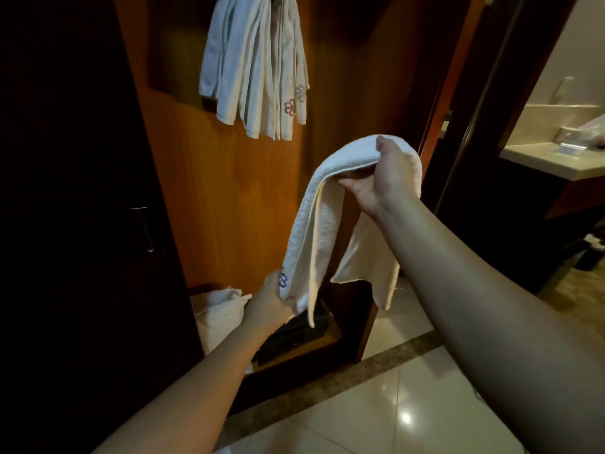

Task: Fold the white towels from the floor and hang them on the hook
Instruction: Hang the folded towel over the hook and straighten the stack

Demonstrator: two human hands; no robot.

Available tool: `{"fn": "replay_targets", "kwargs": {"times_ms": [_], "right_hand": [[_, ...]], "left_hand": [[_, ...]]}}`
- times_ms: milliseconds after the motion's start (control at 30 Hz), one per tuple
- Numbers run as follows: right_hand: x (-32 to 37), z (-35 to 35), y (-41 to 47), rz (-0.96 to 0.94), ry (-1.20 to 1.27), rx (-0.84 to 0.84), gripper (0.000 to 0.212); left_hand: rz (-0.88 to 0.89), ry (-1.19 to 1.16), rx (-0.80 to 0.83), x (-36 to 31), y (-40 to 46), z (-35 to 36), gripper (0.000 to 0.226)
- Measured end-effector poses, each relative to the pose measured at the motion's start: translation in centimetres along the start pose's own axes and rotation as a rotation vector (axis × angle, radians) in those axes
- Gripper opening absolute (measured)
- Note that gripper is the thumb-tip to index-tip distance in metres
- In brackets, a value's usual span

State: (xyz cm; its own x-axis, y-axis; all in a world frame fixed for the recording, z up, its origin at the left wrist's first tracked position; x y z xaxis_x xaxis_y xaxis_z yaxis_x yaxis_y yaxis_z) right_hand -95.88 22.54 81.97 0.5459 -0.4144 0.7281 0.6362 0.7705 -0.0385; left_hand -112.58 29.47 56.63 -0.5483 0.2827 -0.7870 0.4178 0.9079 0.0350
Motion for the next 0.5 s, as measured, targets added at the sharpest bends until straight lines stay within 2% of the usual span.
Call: {"fn": "replay_targets", "kwargs": {"times_ms": [67,133,167,233,333,367,400,500], "right_hand": [[0.2,0.3,-0.2,-0.033,-0.031,0.004,0.013],[0.4,0.6,-0.3,-0.061,-0.073,0.001,0.015],[0.5,0.7,-0.3,-0.080,-0.090,0.013,0.014],[0.5,1.0,-0.4,-0.098,-0.130,0.041,0.018],[0.4,1.3,-0.6,-0.126,-0.209,0.042,0.035],[0.3,1.4,-0.7,-0.133,-0.238,0.036,0.043],[0.3,1.6,-0.7,-0.142,-0.258,0.033,0.047],[0.1,2.4,-1.2,-0.131,-0.258,0.037,0.046]], "left_hand": [[0.047,-0.099,0.164,-1.0,-0.5,0.5,0.061],[0.088,-0.262,0.273,-2.0,-1.4,0.7,0.062],[0.103,-0.329,0.276,-2.6,-1.7,0.6,0.064],[0.141,-0.395,0.156,-4.2,-2.3,-0.1,0.070],[0.222,-0.388,-0.265,-7.9,-3.6,-2.6,0.064],[0.260,-0.445,-0.335,-9.2,-4.0,-3.3,0.056],[0.285,-0.531,-0.322,-10.7,-4.4,-3.6,0.054],[0.285,-0.744,-0.028,-15.1,-4.5,-3.4,0.073]]}}
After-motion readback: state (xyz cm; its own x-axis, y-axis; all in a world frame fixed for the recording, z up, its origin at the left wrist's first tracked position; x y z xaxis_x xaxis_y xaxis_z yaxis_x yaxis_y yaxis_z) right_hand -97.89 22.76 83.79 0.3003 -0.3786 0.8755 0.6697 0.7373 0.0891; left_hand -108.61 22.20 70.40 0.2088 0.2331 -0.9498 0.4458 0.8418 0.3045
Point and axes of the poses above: each hand's wrist, its own y-axis towards the middle knuckle, its own z-axis out of the palm, x = y × z, the point moved 4 cm from there along y, towards the middle knuckle, and after that the axes turned 3 degrees about -z, right-handed, at the moved point
